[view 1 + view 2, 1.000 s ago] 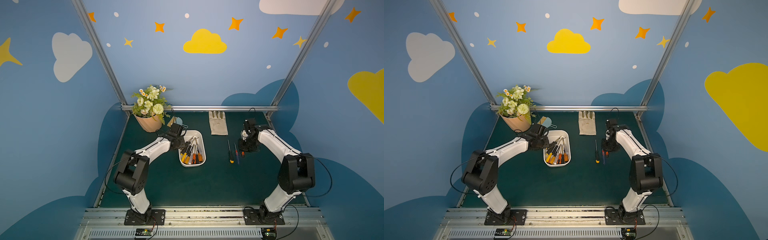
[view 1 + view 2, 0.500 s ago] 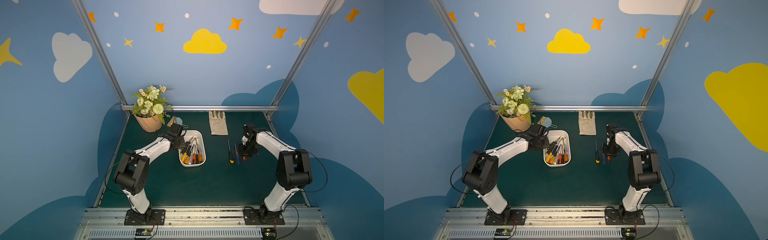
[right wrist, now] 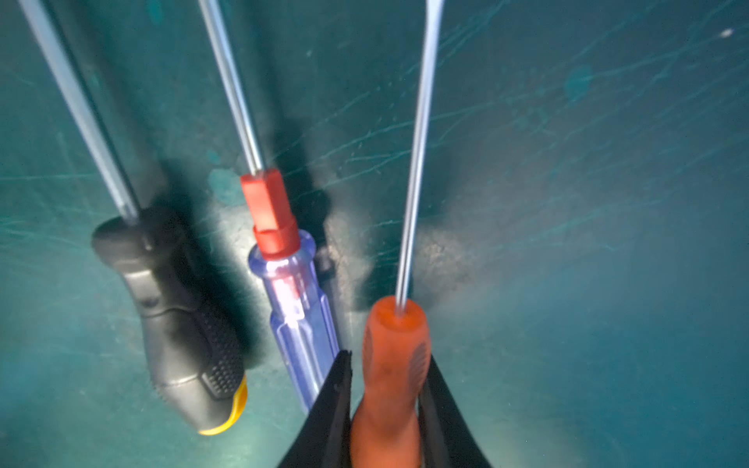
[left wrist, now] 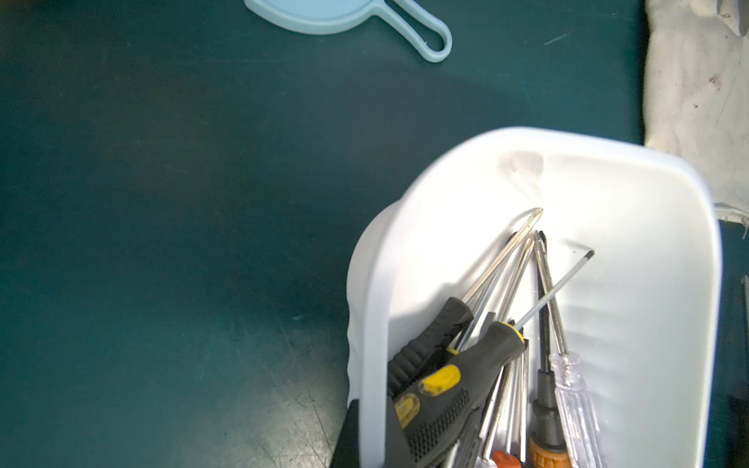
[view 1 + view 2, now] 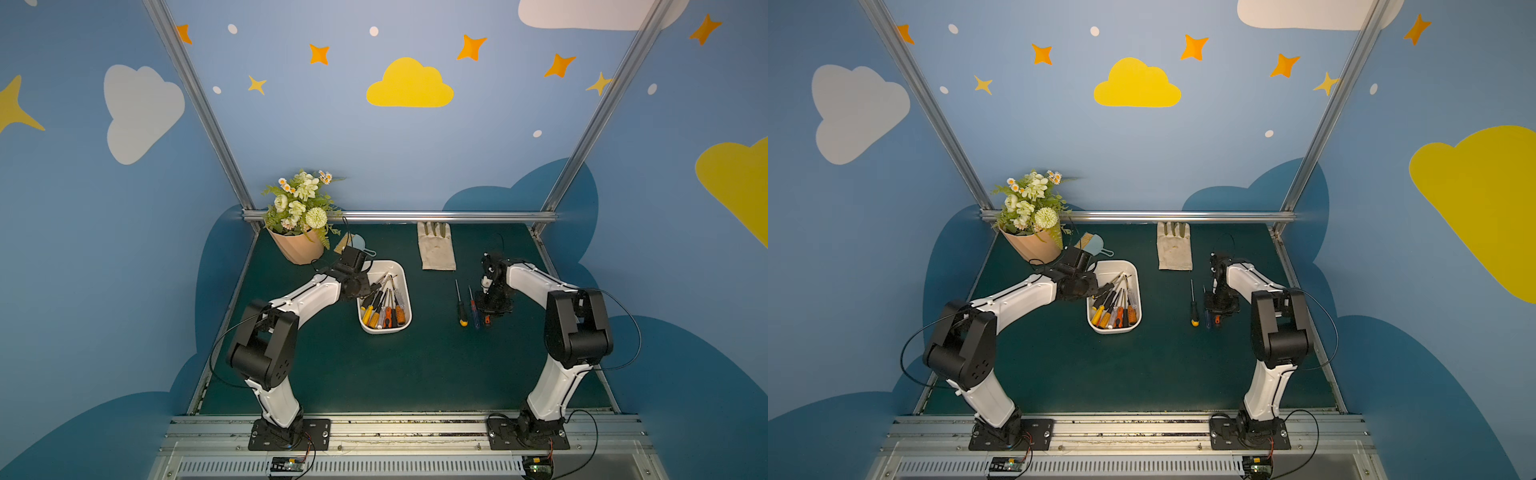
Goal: Take out the screwdriver from the storage box
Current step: Place the screwdriver at the center of the board.
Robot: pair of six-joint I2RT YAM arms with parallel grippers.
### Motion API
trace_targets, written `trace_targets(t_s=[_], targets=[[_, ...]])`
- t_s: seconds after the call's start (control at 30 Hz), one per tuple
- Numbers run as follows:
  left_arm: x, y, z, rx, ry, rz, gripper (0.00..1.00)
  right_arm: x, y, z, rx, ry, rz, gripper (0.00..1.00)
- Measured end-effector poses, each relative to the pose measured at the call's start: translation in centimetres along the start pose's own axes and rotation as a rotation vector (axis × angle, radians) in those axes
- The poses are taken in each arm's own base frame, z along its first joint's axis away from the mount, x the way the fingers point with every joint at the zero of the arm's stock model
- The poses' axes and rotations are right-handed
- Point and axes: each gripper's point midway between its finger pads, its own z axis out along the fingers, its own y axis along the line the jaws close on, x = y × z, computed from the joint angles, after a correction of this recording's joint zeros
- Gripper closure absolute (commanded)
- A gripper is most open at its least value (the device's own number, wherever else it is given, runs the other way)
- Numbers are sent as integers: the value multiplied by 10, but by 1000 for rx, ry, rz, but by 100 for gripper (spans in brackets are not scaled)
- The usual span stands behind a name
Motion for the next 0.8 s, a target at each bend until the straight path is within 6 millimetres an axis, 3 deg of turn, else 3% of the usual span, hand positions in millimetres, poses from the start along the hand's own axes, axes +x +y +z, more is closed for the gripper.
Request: trace_targets(t_s=[0.33,0.8], targets=[[0,0,0,-1,0,0,98,2,4,14,-8,37,-6,100],[0,0,0,0,0,0,98,-6,26,15,-27,27,-56,100]])
